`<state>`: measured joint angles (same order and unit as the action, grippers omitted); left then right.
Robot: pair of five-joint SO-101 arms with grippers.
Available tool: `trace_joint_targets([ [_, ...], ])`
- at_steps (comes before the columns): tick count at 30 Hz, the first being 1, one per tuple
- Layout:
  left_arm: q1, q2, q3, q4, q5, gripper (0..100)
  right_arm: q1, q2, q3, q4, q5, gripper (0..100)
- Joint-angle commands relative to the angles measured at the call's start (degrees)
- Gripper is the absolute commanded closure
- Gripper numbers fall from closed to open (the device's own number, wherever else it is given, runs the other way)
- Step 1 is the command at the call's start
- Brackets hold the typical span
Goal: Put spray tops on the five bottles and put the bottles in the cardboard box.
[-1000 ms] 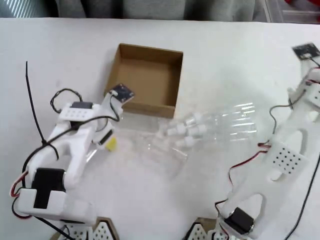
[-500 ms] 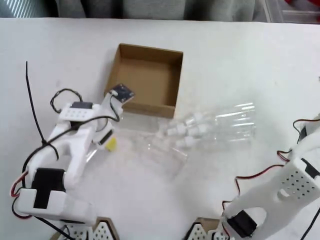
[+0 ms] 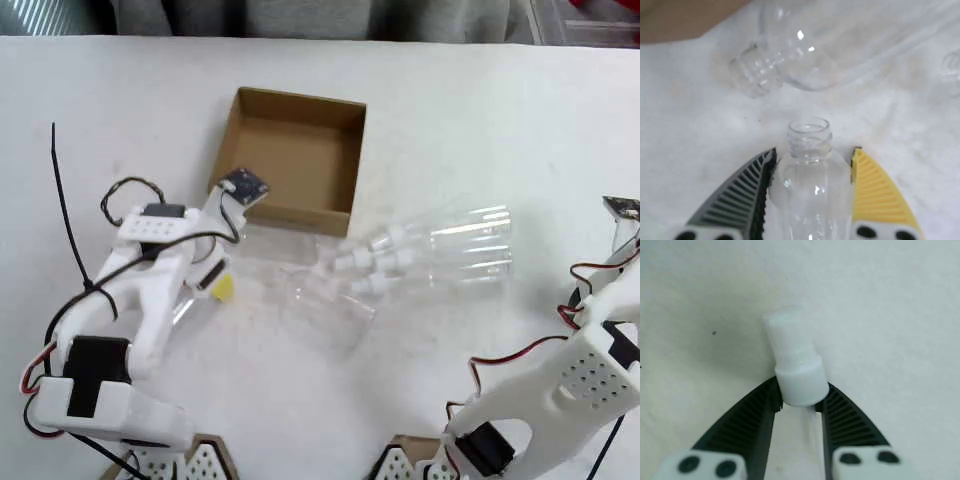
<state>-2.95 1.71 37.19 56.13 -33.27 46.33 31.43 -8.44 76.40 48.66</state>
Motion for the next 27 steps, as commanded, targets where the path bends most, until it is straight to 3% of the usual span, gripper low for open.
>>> trace_joint_targets([
  [1,-1.1,-2.4,0.2,-0.6,-0.6,87,0.7,-2.9,0.4,-1.4,3.6,83.2],
  [13,-1.1,-2.4,0.2,-0.5,-0.7,87,1.5,-12.4,0.4,2.6,5.2,78.3],
  [20,-1.1,-2.4,0.3,-0.5,-0.7,87,-0.8,-15.8,4.0,3.6,10.0,75.9],
  [27,-1.1,-2.4,0.3,-0.5,-0.7,87,-3.6,-15.8,9.5,-5.5,17.0,75.9],
])
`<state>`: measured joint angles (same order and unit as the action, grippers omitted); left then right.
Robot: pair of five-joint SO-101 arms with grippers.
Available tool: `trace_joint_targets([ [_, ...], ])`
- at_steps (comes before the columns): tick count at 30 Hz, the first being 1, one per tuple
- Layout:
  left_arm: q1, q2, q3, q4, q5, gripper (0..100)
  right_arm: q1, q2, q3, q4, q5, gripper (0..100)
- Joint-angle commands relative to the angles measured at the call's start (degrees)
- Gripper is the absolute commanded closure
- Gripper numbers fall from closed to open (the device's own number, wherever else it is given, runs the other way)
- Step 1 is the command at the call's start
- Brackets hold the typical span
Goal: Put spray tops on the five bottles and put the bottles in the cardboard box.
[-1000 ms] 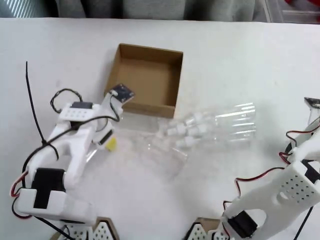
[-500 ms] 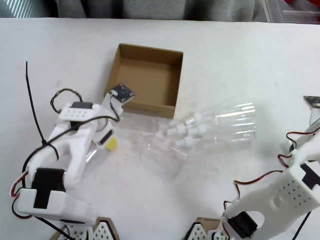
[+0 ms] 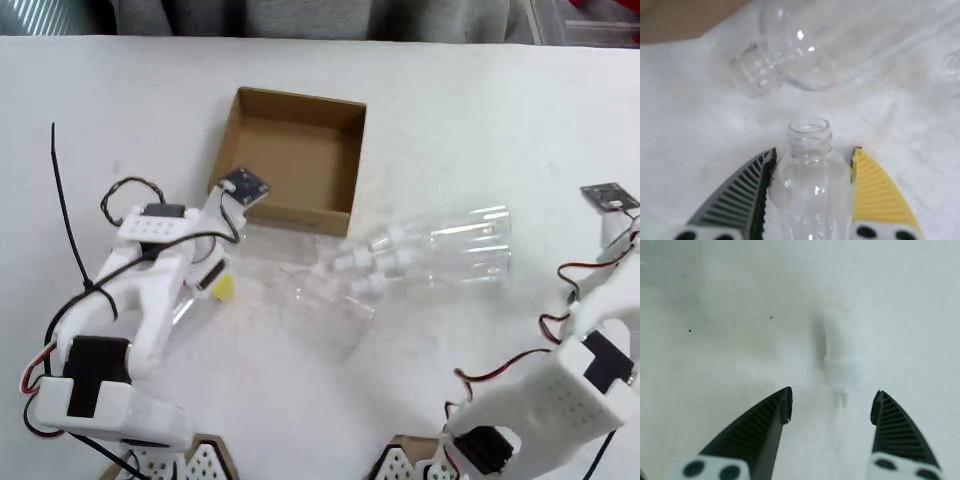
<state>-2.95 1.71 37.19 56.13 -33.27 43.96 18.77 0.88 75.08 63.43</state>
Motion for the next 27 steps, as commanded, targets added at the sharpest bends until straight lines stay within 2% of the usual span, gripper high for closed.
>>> trace_joint_targets([
  [1,-1.1,-2.4,0.3,-0.5,-0.7,87,-1.3,-3.1,0.7,-5.6,2.3,75.9],
  [10,-1.1,-2.4,0.3,-0.5,-1.4,87,-1.3,-2.9,2.0,-10.0,2.6,76.2],
  [17,-1.1,-2.4,0.3,-0.5,-2.2,87,-1.7,1.5,2.3,-11.5,7.6,88.0],
  [27,-1.1,-2.4,0.3,-0.5,-2.3,87,-1.5,2.2,2.5,-11.4,7.9,77.9],
])
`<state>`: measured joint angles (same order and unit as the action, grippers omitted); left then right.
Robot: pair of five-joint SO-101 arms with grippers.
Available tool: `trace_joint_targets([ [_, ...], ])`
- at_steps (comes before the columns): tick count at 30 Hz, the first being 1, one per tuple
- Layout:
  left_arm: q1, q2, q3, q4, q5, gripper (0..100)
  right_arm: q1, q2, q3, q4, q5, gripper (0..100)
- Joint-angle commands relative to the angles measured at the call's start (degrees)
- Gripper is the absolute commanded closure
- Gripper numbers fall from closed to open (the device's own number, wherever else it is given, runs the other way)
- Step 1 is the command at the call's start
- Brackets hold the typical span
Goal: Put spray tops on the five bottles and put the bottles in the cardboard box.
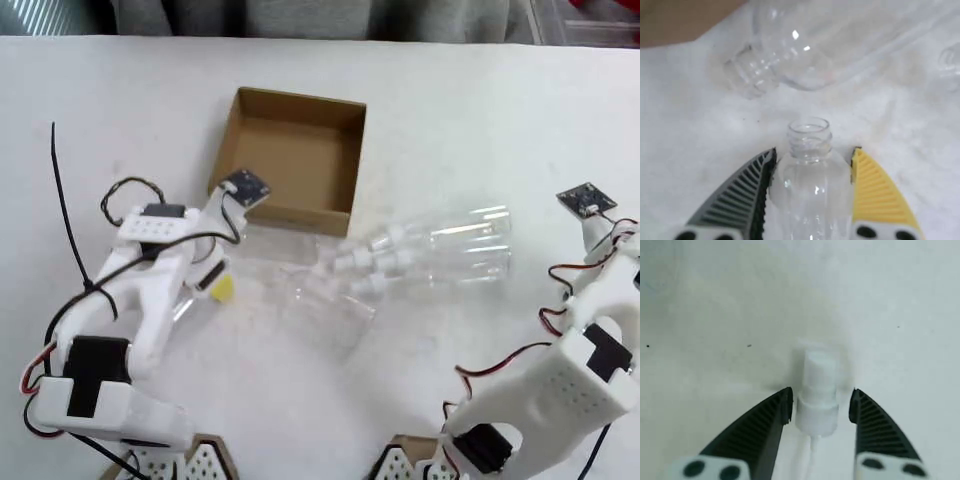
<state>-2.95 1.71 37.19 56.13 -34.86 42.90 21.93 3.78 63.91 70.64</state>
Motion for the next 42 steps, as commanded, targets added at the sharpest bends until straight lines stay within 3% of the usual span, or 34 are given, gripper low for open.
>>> trace_joint_targets([
  [1,-1.1,-2.4,0.3,-0.5,-0.8,87,-0.4,-1.0,-0.4,-0.3,0.7,77.5],
  [8,-1.1,-2.4,0.3,-0.5,-0.9,87,-0.6,-0.6,0.7,-0.5,1.6,82.7],
  [11,-1.1,-2.4,0.3,-0.5,-0.9,87,-0.3,-0.7,2.3,-0.2,5.2,82.4],
  [24,-1.1,-2.4,0.3,-0.5,-0.9,87,-0.2,-0.7,2.7,-1.5,5.3,83.0],
  [34,-1.1,-2.4,0.3,-0.5,-0.9,87,-0.1,-1.2,2.5,-1.4,5.3,95.3],
  [42,-1.0,-2.4,0.3,-0.5,-1.0,87,0.5,-8.3,-0.7,12.1,5.0,97.9],
])
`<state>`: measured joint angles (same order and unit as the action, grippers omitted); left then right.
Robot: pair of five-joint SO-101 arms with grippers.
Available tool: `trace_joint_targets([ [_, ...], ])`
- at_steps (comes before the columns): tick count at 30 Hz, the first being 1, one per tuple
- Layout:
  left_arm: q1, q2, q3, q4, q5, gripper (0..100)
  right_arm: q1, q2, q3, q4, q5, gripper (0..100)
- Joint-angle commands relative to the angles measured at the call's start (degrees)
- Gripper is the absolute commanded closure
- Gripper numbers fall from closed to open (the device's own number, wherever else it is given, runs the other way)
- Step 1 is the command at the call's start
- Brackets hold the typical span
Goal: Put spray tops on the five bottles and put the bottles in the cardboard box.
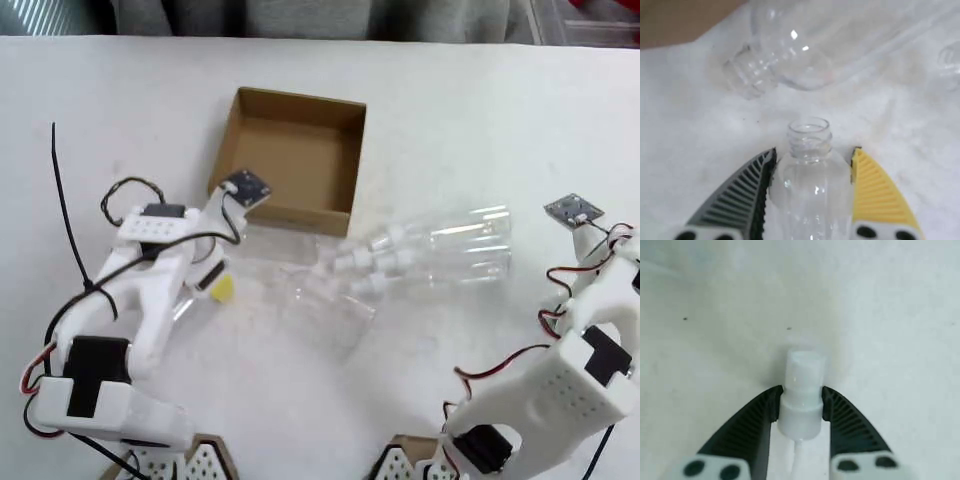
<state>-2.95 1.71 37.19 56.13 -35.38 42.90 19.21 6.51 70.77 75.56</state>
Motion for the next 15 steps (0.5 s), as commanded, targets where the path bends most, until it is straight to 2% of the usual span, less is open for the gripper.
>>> trace_joint_targets([
  [1,-1.0,-2.4,0.3,-0.5,-0.4,87,0.5,-7.0,-3.5,6.8,-0.8,97.9],
  [8,-1.0,-2.4,0.3,-0.4,-0.4,87,-0.4,-17.6,-3.3,16.2,-13.3,97.9],
  [15,-1.0,-2.4,0.4,0.2,-0.5,87,-7.2,-25.5,-3.3,24.9,-24.1,97.9],
])
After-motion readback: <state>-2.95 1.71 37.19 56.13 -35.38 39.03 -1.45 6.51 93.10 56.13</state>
